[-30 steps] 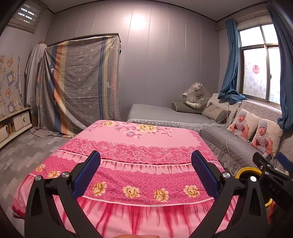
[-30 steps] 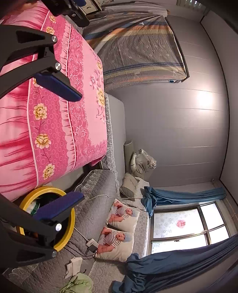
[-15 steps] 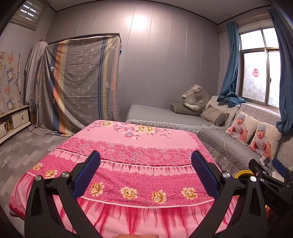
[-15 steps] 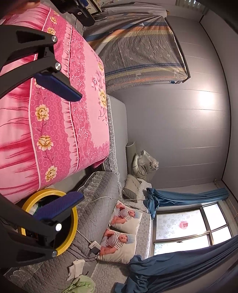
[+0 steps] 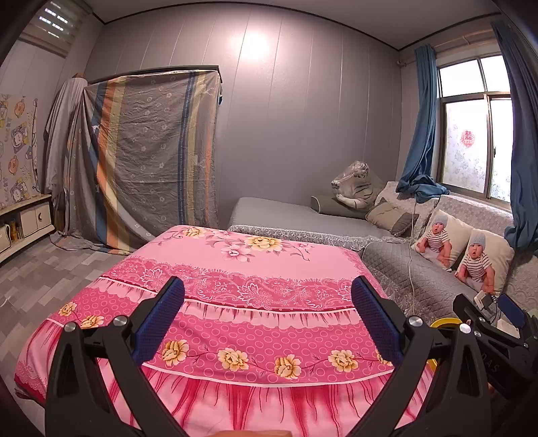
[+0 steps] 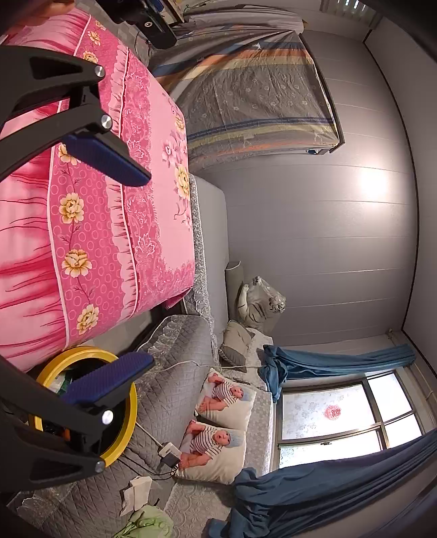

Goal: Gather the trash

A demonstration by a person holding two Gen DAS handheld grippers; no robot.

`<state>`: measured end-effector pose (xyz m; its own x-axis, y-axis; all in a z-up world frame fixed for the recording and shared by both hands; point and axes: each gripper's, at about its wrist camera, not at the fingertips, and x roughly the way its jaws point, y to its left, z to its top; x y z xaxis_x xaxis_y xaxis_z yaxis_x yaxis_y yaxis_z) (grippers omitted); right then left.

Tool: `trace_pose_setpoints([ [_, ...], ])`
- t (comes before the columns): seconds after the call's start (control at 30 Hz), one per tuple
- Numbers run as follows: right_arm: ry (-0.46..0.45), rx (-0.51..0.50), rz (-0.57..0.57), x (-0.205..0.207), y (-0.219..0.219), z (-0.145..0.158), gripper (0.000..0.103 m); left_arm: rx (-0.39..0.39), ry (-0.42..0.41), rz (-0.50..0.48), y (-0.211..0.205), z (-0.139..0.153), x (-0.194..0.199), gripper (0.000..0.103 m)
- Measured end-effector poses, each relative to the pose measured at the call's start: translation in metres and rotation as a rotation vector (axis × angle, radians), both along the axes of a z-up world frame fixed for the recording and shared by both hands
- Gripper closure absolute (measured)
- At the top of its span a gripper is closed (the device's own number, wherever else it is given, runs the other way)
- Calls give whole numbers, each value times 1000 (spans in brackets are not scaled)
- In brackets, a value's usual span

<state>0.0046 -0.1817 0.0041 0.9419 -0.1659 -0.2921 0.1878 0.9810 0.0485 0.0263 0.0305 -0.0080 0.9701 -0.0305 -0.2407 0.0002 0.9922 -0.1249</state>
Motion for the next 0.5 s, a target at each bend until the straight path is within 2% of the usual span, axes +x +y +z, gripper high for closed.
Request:
trace_pose_setpoints([
  [0.5, -7, 10, -7, -1, -1, -1, 8, 1, -13, -10, -3, 2, -2, 8],
])
